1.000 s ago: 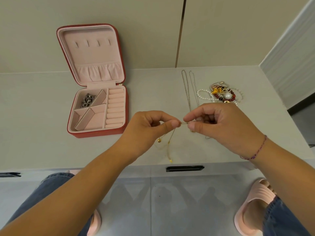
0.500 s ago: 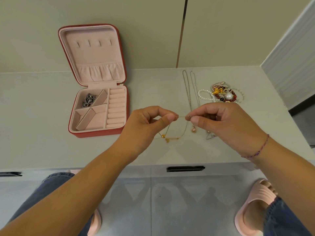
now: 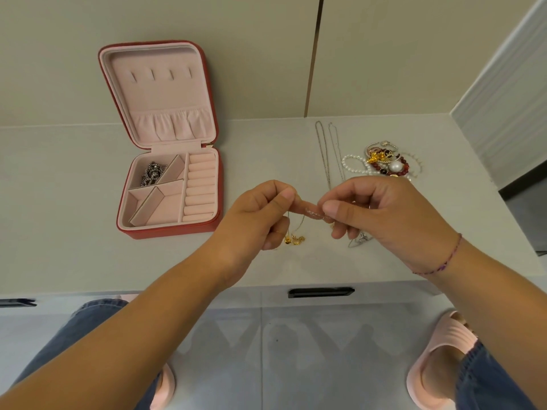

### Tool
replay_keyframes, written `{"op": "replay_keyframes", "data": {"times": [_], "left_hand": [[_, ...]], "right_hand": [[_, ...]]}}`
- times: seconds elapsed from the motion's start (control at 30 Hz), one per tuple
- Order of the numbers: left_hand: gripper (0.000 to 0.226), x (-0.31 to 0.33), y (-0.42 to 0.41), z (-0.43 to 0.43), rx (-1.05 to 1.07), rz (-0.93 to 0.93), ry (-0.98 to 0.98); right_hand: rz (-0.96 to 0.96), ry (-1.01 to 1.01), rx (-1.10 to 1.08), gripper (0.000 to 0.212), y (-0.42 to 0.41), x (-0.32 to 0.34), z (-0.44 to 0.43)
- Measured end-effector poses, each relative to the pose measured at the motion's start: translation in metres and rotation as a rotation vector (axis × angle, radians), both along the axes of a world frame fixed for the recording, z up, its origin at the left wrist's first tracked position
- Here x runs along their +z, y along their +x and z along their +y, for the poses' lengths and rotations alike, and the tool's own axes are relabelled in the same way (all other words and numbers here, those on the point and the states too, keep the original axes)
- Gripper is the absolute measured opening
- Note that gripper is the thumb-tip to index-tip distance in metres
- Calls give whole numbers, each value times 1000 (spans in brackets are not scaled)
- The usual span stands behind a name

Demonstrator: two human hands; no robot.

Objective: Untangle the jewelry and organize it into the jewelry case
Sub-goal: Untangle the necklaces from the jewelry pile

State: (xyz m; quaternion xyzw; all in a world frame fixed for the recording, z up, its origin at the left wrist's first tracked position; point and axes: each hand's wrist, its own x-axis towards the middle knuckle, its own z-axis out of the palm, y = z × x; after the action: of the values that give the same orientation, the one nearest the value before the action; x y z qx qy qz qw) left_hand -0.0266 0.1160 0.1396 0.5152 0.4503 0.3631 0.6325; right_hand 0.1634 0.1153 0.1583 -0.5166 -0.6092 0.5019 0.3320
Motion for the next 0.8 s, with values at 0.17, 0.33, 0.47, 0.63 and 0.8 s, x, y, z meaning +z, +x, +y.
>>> {"op": "replay_keyframes", "data": {"times": [0.17, 0.33, 0.47, 0.63, 0.8], "left_hand": [[22, 0, 0, 0, -16, 13, 24], [21, -1, 0, 1, -11, 5, 26], [22, -1, -1, 1, 13, 6, 2], [20, -3, -1, 1, 61, 62, 6], [10, -3, 0, 1, 65, 132, 58]], "right_hand": [[-38, 54, -19, 5, -3, -2, -3], [-1, 16, -46, 5, -4, -5, -3], [68, -18, -63, 6, -8, -6, -1], [83, -22, -101, 19, -8, -6, 1], [109, -38, -49, 8, -11, -6, 1]]}}
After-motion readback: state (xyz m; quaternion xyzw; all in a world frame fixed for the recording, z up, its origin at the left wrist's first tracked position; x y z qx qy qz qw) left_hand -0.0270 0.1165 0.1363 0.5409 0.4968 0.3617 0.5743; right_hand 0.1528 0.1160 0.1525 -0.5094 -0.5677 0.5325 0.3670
